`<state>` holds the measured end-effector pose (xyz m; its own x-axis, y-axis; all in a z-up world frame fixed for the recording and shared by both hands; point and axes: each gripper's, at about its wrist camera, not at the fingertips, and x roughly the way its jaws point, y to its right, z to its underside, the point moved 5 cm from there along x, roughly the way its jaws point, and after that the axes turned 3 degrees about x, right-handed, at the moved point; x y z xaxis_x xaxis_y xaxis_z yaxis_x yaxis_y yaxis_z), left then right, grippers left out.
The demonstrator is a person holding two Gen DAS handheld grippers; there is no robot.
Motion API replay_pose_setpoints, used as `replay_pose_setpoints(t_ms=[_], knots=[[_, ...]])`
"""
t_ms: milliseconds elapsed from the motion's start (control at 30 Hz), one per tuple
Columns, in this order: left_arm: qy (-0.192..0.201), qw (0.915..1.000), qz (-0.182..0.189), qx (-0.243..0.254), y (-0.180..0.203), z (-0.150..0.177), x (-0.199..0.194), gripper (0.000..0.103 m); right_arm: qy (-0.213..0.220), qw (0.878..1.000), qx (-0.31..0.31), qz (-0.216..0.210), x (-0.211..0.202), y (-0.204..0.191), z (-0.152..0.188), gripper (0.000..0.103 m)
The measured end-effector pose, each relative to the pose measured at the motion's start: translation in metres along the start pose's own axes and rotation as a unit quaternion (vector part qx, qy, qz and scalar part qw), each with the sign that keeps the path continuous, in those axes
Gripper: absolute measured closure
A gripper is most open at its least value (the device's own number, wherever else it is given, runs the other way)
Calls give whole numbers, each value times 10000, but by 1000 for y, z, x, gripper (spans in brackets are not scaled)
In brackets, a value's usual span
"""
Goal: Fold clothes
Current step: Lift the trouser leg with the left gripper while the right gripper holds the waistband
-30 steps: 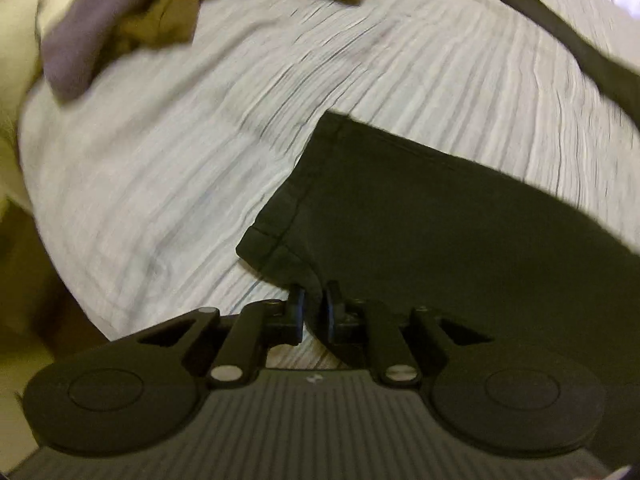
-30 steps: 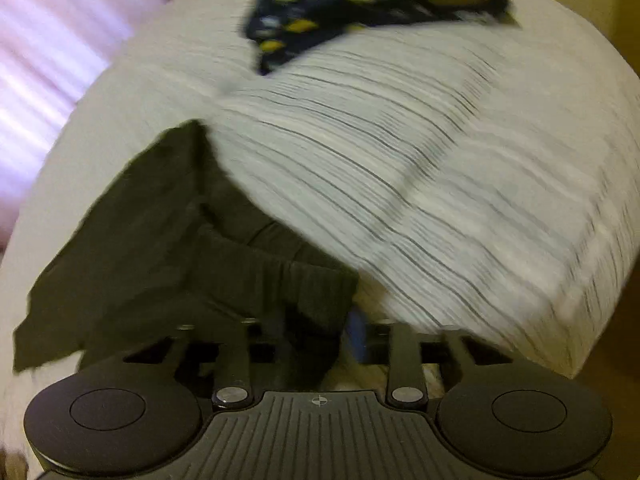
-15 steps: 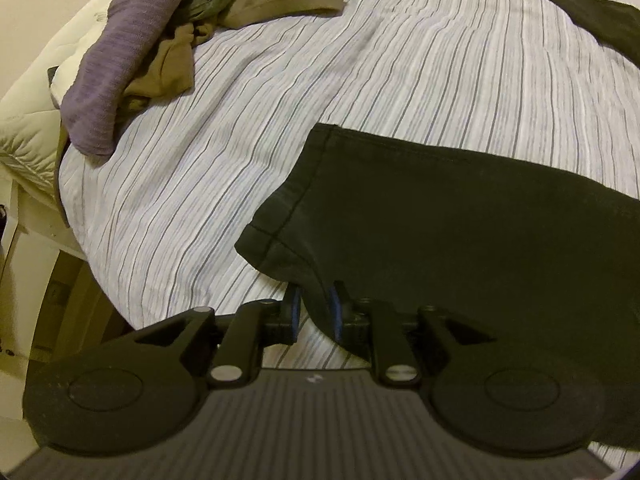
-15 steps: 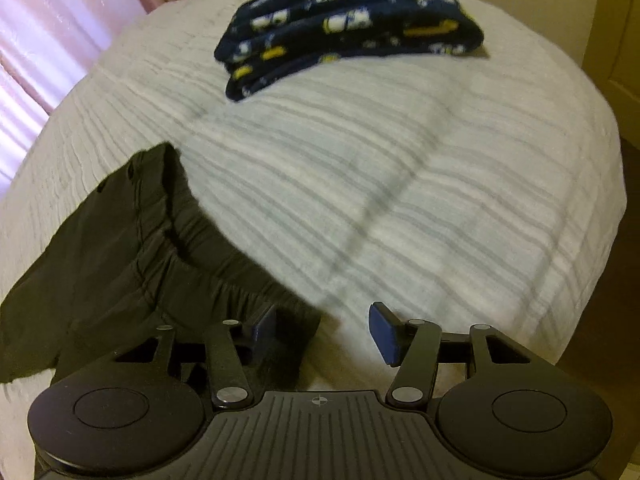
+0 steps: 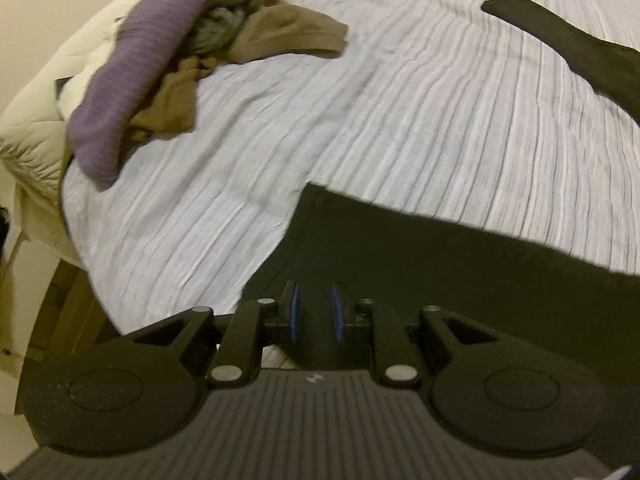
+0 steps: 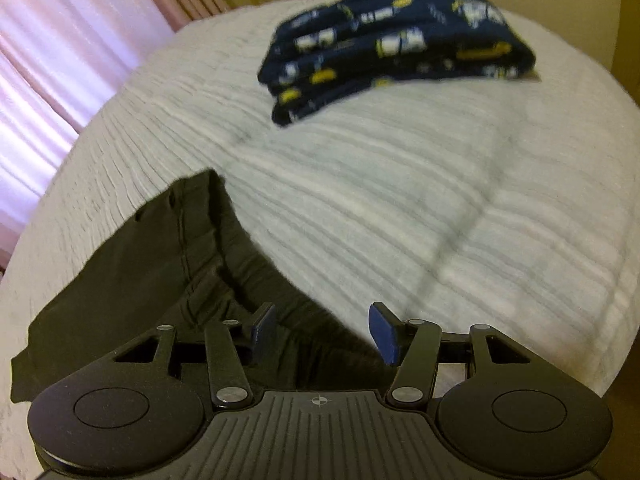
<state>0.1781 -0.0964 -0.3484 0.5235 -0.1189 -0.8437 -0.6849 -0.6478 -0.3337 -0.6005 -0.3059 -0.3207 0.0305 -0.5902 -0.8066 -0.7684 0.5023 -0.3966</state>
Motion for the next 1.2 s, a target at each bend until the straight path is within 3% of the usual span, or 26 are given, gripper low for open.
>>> replay_pose_setpoints(t_ms=[200,433,533,767,967,1100,1133,1200], knots=[[2,9968,742,-301,33,-54,29,87,7,9997,182,162,9,-6,5,48],[3,9842,1630,-685,71,-120,63,81,169,9984,397,355,23,-29,4,48],[37,9747,2036,-925,91,-154,79,76,229,9978,448,426,32,-45,6,48],[348,9424,2903,-1627,160,-259,129,69,440,9959,228,755,42,-76,14,48],[623,9463,2652,-1739,209,-317,174,70,585,9926,235,1037,41,-78,19,48],[912,9491,2499,-1684,214,-327,181,97,632,9917,107,1114,42,-81,21,48],[1022,9486,2501,-1647,212,-328,174,98,627,9915,105,1131,43,-81,22,48],[1499,9378,2673,-1635,196,-328,143,99,613,9912,109,1166,44,-81,22,48]])
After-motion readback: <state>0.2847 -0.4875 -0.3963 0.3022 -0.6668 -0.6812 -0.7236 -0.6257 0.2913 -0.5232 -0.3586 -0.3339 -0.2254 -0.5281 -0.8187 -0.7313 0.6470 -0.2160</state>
